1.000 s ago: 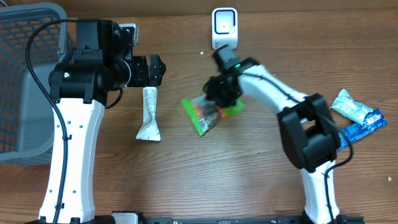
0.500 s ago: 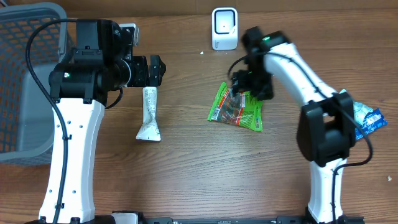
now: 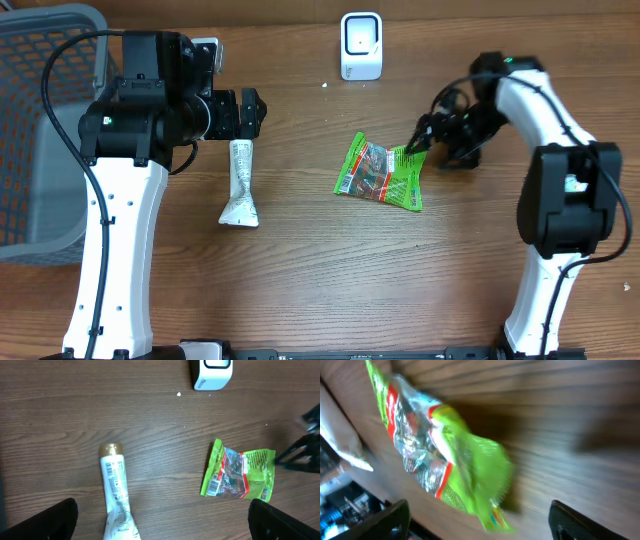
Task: Scan the item barcode
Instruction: 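Drag the green bag right and regrasp it at its top edge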
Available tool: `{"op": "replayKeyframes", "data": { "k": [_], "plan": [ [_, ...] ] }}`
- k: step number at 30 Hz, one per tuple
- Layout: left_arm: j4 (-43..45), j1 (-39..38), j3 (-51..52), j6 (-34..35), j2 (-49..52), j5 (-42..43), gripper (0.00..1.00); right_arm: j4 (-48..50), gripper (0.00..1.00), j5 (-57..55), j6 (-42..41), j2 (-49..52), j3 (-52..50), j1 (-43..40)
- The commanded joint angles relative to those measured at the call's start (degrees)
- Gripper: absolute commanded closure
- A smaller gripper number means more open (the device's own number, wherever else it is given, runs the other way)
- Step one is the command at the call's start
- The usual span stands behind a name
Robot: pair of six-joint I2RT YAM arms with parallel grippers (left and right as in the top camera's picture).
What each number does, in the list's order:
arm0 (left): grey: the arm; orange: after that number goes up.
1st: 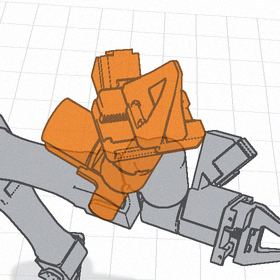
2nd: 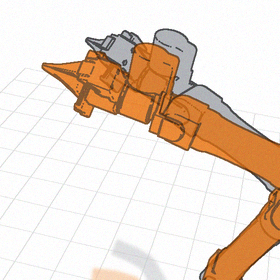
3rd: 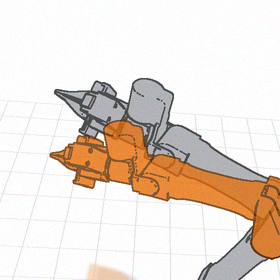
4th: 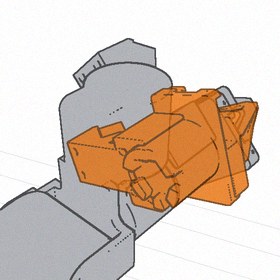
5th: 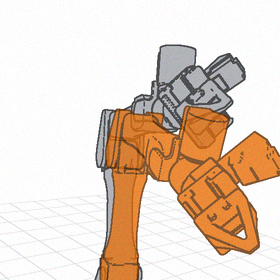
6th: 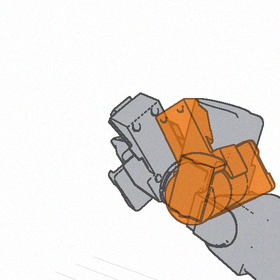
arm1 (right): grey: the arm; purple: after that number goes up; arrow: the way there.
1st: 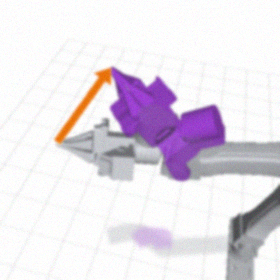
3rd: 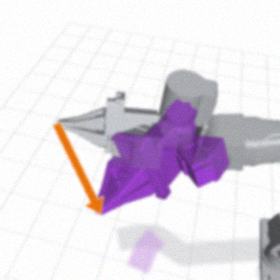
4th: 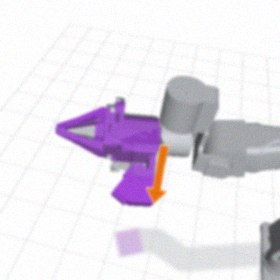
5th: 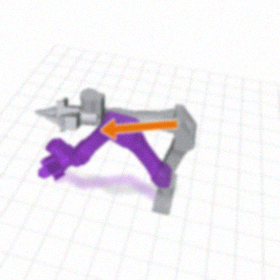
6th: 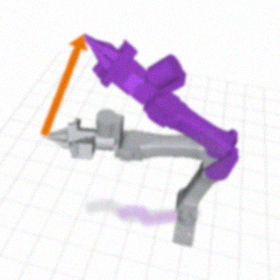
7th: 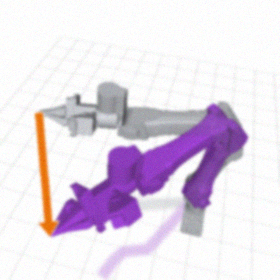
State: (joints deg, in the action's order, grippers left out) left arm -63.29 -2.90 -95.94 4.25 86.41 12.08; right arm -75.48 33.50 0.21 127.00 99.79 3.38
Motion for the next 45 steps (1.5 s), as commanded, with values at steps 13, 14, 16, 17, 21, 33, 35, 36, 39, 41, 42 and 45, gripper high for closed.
{"op": "replayKeyframes", "data": {
  "k": [13, 14, 16, 17, 21, 33, 35, 36, 39, 41, 42, 45],
  "plan": [
    [0.1, -0.1, -0.9, -1.1, 0.2, 0.9, 0.0, 23.8, 0.3, -4.0, -5.2, -1.9, -14.9, 12.7],
    [0.1, -0.1, -0.9, -1.1, 0.2, 0.9, 0.0, 23.8, 0.41, -4.5, -5.2, -1.9, -14.9, 12.8],
    [0.1, -0.1, -0.9, -1.1, 0.2, 0.9, 0.0, 23.6, 0.71, -6.8, -5.2, -1.8, -15.0, 12.9],
    [0.1, -0.1, -0.9, -1.1, 0.2, 0.9, 0.0, 23.6, 0.78, -7.5, -5.2, -1.8, -15.1, 12.9],
    [0.1, -0.1, -0.9, -1.1, 0.2, 0.9, 0.0, 23.5, 0.96, -8.2, -5.1, -1.8, -15.4, 12.9],
    [0.1, -0.1, -0.9, -1.1, 0.2, 0.9, 0.0, 15.5, 0.96, 11.9, -0.4, -2.9, -8.1, 6.2],
    [0.1, -0.1, -0.9, -1.1, 0.2, 0.9, 0.0, 13.0, 0.96, 16.0, 1.2, -3.8, -6.0, 4.2],
    [0.1, -0.1, -0.9, -1.1, 0.2, 0.9, 0.0, 12.1, 0.96, 17.4, 1.7, -4.3, -5.4, 3.7],
    [0.1, -0.1, -0.9, -1.1, 0.2, 0.9, 0.0, 9.7, 0.96, 21.6, 1.8, -6.5, -4.0, 1.1],
    [0.1, -0.1, -0.9, -1.1, 0.2, 0.9, 0.0, 9.1, 0.96, 24.7, 2.4, -7.8, -3.8, 0.0],
    [0.1, -0.1, -0.9, -1.1, 0.2, 0.9, 0.0, 8.6, 0.96, 27.5, 3.6, -8.6, -3.7, -0.6],
    [0.1, -0.2, -0.9, -1.1, 0.2, 0.9, 0.0, 8.0, 0.96, 33.3, 4.4, -10.7, -3.7, -2.3]
  ]
}}
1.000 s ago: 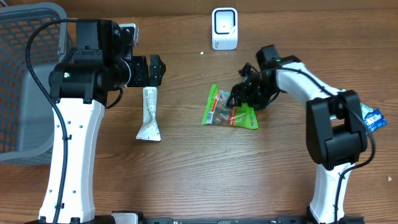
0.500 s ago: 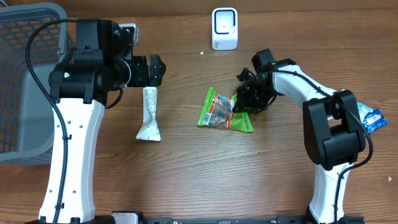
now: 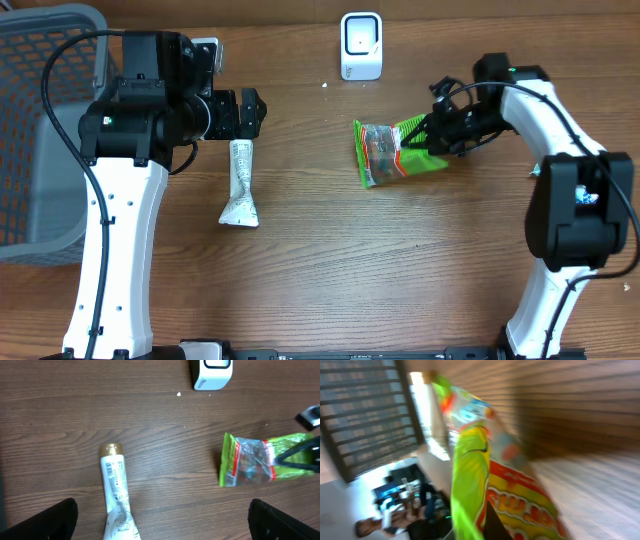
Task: Scan the item barcode
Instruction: 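Drag the green bag right and regrasp it at its top edge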
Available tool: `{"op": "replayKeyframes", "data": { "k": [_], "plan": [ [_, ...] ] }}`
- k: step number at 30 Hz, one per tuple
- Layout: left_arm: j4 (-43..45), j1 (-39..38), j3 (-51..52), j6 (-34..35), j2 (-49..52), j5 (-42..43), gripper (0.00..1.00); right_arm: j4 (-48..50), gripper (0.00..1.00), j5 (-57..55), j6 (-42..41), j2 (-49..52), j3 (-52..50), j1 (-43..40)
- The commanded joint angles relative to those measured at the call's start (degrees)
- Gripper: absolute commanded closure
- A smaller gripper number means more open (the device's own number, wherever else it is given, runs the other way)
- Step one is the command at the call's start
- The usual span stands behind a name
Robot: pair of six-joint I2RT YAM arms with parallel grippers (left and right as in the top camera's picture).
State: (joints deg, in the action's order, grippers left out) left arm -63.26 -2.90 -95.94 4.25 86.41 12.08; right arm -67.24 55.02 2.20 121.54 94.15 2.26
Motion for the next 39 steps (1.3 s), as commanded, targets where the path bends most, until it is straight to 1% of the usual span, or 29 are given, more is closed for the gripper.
{"op": "replayKeyframes", "data": {
  "k": [1, 5, 8, 12, 18, 21, 24, 26, 27, 28, 29, 30, 31, 32, 33, 35, 39],
  "plan": [
    [0.0, -0.3, -0.9, -1.1, 0.2, 0.9, 0.0, -0.3, 0.96, 13.7, 2.4, -5.9, 1.9, -1.9],
    [0.1, -0.3, -0.9, -1.1, 0.2, 0.9, 0.0, -0.4, 0.96, 20.4, 1.8, -7.8, 1.9, -4.8],
    [0.1, -0.1, -0.9, -1.1, 0.2, 0.9, 0.0, -0.7, 0.96, 18.9, 0.6, -8.1, 1.9, -6.6],
    [0.1, -0.1, -0.9, -1.1, 0.2, 0.9, 0.0, -2.2, 0.96, 9.0, 0.6, -8.1, 1.8, -5.4],
    [0.1, -0.1, -0.9, -1.1, 0.2, 0.9, 0.0, -1.4, 0.96, -3.6, 0.6, -7.3, -0.9, 0.0],
    [0.1, -0.1, -0.9, -1.1, 0.2, 0.9, 0.0, 2.8, 0.96, -9.8, -3.1, -6.1, -3.7, 2.4],
    [0.1, -0.1, -0.9, -1.1, 0.2, 0.9, 0.0, 9.2, 0.96, -20.2, -9.1, -5.0, -5.8, 3.4],
    [0.1, -0.1, -0.9, -1.0, 0.2, 0.9, 0.01, 11.6, 0.96, -26.0, -10.4, -4.3, -5.9, 3.4],
    [0.1, -0.1, -0.9, -1.1, 0.2, 0.9, 0.01, 12.6, 0.9, -27.3, -10.3, -4.3, -5.9, 3.3],
    [0.1, -0.1, -0.9, -1.1, 0.2, 0.9, 0.0, 13.4, 0.75, -27.8, -9.8, -4.2, -5.9, 3.1],
    [0.0, -0.1, -0.9, -1.1, 0.2, 0.9, 0.0, 14.0, 0.64, -27.8, -9.4, -4.2, -5.8, 2.9],
    [0.1, -0.1, -0.9, -1.1, 0.2, 0.9, 0.0, 14.0, 0.47, -27.8, -9.2, -4.2, -5.5, 2.5],
    [0.1, -0.1, -0.9, -1.1, 0.2, 0.9, 0.0, 13.7, 0.34, -27.5, -9.2, -4.2, -5.2, 2.2],
    [0.1, -0.1, -0.9, -1.1, 0.2, 0.9, 0.0, 13.2, 0.27, -27.1, -9.0, -4.2, -5.0, 1.8],
    [0.0, -0.1, -0.9, -1.1, 0.2, 0.9, 0.0, 12.4, 0.22, -26.2, -7.7, -4.2, -4.6, 1.4],
    [0.1, -0.1, -0.9, -1.1, 0.2, 0.9, 0.0, 9.8, 0.18, -25.4, -6.4, -4.2, -3.5, 0.6],
    [0.1, -0.1, -0.9, -1.1, 0.2, 0.9, 0.0, 3.5, 0.18, -25.4, -3.6, -4.3, -0.8, 0.1]
  ]
}}
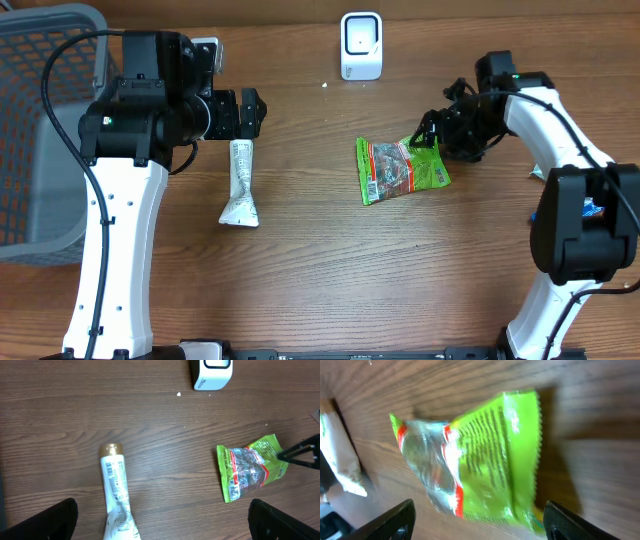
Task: Scan the item barcode
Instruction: 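Drag the green bag right and regrasp it at its top edge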
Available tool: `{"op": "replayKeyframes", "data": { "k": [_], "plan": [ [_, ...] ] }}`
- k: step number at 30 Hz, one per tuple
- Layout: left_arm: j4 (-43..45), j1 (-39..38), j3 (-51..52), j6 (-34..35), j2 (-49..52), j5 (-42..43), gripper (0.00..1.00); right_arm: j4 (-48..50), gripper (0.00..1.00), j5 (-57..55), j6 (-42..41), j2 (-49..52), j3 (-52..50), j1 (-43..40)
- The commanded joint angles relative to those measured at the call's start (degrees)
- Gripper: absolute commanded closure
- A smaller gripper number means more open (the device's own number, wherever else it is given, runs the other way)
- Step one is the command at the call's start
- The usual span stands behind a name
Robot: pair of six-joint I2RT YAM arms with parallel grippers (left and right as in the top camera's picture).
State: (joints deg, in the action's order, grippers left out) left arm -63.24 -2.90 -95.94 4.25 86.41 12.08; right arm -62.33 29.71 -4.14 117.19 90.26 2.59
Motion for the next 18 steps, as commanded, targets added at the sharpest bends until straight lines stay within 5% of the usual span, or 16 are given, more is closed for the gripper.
{"op": "replayKeyframes", "data": {
  "k": [1, 6, 14, 18],
  "plan": [
    [0.0, -0.1, -0.9, -1.1, 0.2, 0.9, 0.0, -3.2, 0.18, -0.1, 3.2, -0.1, 4.0, -0.1],
    [0.0, -0.1, -0.9, -1.1, 0.2, 0.9, 0.0, -6.8, 0.14, -3.9, 2.3, -1.0, 6.2, 1.9],
    [0.0, -0.1, -0.9, -1.1, 0.2, 0.9, 0.0, -7.8, 0.14, -21.8, -17.3, -1.0, 5.9, 8.2],
    [0.0, -0.1, -0.9, -1.1, 0.2, 0.9, 0.0, -6.8, 0.13, -22.9, -20.6, -1.0, 5.5, 11.7]
  ]
}}
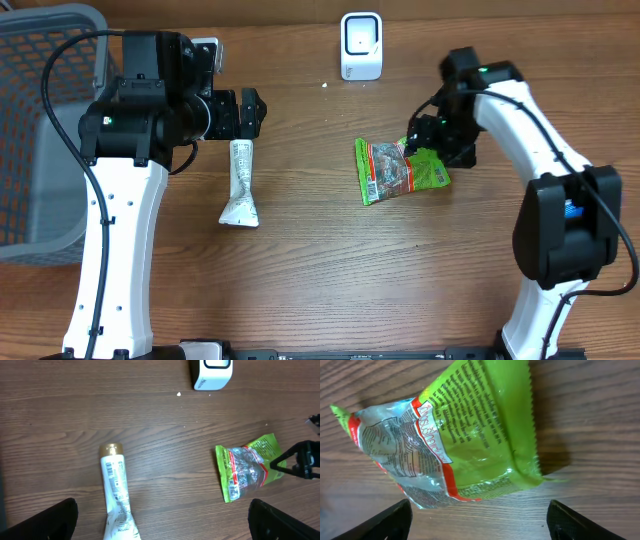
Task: Scan the item barcode
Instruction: 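Drag the green bag right and regrasp it at its top edge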
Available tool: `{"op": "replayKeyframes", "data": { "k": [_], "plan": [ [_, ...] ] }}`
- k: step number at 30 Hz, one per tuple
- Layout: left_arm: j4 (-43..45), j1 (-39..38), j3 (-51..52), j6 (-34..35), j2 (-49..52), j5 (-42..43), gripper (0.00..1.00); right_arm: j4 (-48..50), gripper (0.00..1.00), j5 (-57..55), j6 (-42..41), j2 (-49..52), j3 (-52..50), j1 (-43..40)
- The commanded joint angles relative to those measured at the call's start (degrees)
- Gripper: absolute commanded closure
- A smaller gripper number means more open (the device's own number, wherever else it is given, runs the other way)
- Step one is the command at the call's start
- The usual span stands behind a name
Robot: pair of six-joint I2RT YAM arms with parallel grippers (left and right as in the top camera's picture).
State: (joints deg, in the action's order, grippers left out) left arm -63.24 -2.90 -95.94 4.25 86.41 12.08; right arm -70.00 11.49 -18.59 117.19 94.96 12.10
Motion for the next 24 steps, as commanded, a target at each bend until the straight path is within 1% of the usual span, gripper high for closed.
{"op": "replayKeyframes", "data": {
  "k": [1, 8, 15, 18, 19, 20, 22, 23, 24],
  "plan": [
    [0.0, -0.1, -0.9, -1.1, 0.2, 0.9, 0.0, 1.5, 0.13, -4.9, -6.7, -1.0, 0.5, 2.9],
    [0.0, -0.1, -0.9, -1.1, 0.2, 0.9, 0.0, 6.9, 0.12, -5.0, -6.4, 0.3, -4.9, 5.9],
    [0.0, -0.1, -0.9, -1.1, 0.2, 0.9, 0.0, 14.6, 0.1, -3.7, -1.4, 3.0, -12.0, 6.0],
    [0.0, -0.1, -0.9, -1.1, 0.2, 0.9, 0.0, 18.0, 0.12, -3.8, -1.1, 3.2, -14.6, 6.0],
    [0.0, -0.1, -0.9, -1.1, 0.2, 0.9, 0.0, 18.7, 0.17, -3.8, -1.1, 3.2, -15.1, 6.0],
    [0.0, -0.1, -0.9, -1.1, 0.2, 0.9, 0.0, 19.3, 0.27, -3.8, -1.0, 3.2, -15.5, 6.0],
    [0.0, -0.1, -0.9, -1.1, 0.2, 0.9, 0.0, 19.8, 0.6, -3.8, -0.9, 3.2, -16.0, 6.0],
    [0.0, -0.1, -0.9, -1.1, 0.2, 0.9, 0.0, 19.9, 0.75, -3.8, -0.9, 3.2, -16.0, 6.0],
    [0.0, -0.1, -0.9, -1.1, 0.2, 0.9, 0.0, 19.9, 0.8, -3.8, -0.9, 3.2, -16.0, 6.0]
  ]
}}
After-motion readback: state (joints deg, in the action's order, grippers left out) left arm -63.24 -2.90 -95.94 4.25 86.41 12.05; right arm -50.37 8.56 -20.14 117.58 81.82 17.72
